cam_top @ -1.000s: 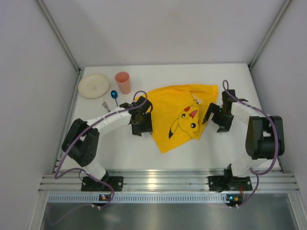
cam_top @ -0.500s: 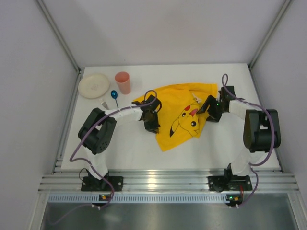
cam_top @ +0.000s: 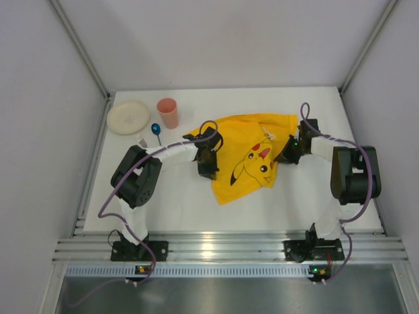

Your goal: Set the dinner table for one person

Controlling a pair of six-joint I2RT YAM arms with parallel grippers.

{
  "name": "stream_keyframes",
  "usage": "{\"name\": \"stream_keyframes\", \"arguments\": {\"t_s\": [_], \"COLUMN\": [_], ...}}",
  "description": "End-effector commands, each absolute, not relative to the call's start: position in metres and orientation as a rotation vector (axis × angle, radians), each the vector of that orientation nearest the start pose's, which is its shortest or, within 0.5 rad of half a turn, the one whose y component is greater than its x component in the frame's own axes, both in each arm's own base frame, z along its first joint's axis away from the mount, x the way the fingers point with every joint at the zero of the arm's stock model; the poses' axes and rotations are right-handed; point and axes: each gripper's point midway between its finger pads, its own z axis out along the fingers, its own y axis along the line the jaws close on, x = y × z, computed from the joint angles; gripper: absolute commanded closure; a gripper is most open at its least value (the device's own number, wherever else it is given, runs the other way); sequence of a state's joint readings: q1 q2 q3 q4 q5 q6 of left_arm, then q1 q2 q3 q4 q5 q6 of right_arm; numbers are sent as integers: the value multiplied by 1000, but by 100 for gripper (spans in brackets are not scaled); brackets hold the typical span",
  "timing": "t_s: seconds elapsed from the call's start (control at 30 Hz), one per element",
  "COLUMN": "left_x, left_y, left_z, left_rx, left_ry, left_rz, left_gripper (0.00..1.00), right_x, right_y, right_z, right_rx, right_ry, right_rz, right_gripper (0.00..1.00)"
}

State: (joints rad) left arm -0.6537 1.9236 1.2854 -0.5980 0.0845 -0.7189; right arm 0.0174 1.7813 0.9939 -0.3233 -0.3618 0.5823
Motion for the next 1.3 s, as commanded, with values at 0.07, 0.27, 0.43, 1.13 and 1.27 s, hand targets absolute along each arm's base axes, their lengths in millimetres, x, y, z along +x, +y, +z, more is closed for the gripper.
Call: {"name": "stream_keyframes", "arguments": {"t_s": [0.07, 0.27, 0.43, 1.13, 1.27], "left_x": [302, 307, 306, 299, 336], "left_y": [-230, -179, -158, -156, -148], "left_z": [40, 65, 81, 114, 156], "left_rx": [-95, -117, -137, -284, -276], "left_ry": [2867, 2819, 2810, 2757, 2617], "left_rz": [-203, -39, -6, -74, -13], "left_gripper": [100, 100, 100, 34, 25], "right_x": [328, 315, 304, 311, 322], "right_y": [58, 10, -42, -40, -23], "right_z": [11, 41, 66, 103, 139], "right_rx": [677, 563, 675, 738, 696], "right_ry": [2776, 2832, 2781, 2698, 2592], "right_rz": [395, 6, -241, -88, 28], "right_gripper": [100, 100, 100, 10, 9]}}
